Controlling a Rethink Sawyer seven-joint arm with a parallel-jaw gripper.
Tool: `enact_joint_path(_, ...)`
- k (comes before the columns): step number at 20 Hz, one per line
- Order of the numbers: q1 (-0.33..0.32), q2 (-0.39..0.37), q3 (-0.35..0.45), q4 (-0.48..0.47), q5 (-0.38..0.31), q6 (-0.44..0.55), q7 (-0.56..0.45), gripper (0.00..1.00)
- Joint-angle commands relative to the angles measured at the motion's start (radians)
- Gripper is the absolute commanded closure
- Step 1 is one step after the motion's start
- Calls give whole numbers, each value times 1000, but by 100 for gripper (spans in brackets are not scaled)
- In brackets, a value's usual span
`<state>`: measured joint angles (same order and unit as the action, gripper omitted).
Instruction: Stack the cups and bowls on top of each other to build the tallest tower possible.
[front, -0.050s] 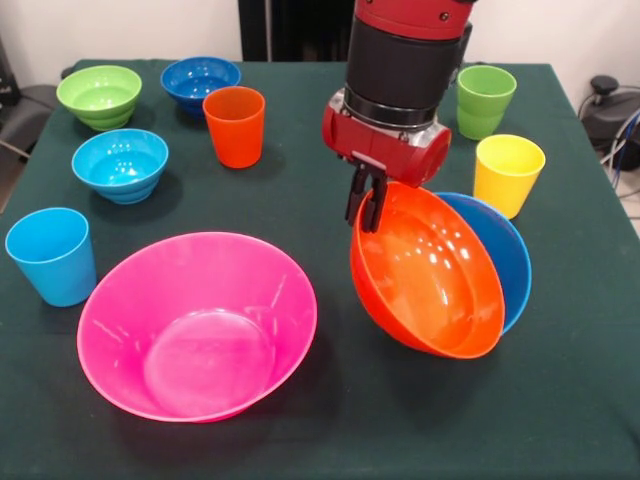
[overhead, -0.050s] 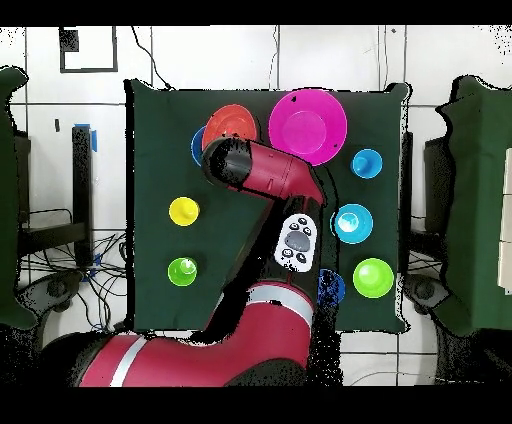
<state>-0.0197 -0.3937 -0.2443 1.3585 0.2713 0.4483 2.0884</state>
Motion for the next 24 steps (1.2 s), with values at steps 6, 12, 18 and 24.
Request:
enact_joint_path(6,2,9,116,51,0,-11,113,100)
enact_joint_path(12,15,-5,103,43,9,34,125,100)
enact_joint_path(18,23,-21,95,44,16,64,135,100)
enact_joint_path(24,78,-54,37,15,37,192,206,100)
